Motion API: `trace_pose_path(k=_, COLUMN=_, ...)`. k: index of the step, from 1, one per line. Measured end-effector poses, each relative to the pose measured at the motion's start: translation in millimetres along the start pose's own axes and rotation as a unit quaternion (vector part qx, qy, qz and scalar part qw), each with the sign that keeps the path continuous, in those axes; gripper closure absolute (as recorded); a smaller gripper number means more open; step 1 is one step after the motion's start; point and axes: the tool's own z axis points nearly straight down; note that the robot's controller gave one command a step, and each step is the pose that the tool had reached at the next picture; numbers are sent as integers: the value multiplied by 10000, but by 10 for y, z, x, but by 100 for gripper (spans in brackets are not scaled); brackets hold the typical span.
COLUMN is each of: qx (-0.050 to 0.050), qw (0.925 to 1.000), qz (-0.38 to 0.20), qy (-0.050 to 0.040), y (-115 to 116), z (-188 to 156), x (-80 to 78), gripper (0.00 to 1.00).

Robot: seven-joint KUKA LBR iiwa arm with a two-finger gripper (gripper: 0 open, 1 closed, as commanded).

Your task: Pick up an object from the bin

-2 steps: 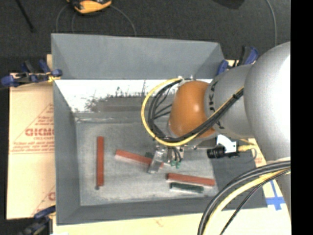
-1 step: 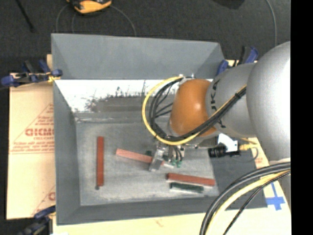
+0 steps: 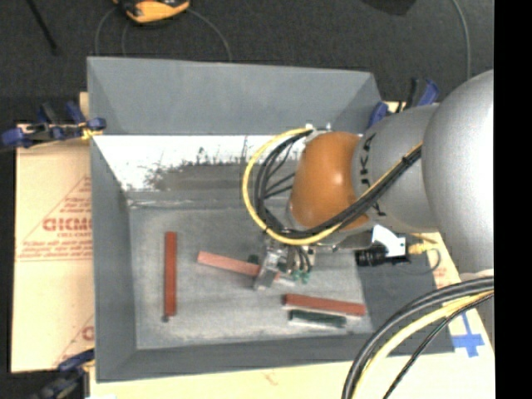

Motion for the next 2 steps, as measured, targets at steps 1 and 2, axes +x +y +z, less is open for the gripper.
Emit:
trace_pose_path(k=1, qx=3, qw=10000, qz=1, qy=10, y=-2, z=-60, x=2, gripper=100)
trace_pose_path(k=2, qx=17, qw=10000, qz=0, qy=48, y=-11, z=-176, x=17, gripper=100)
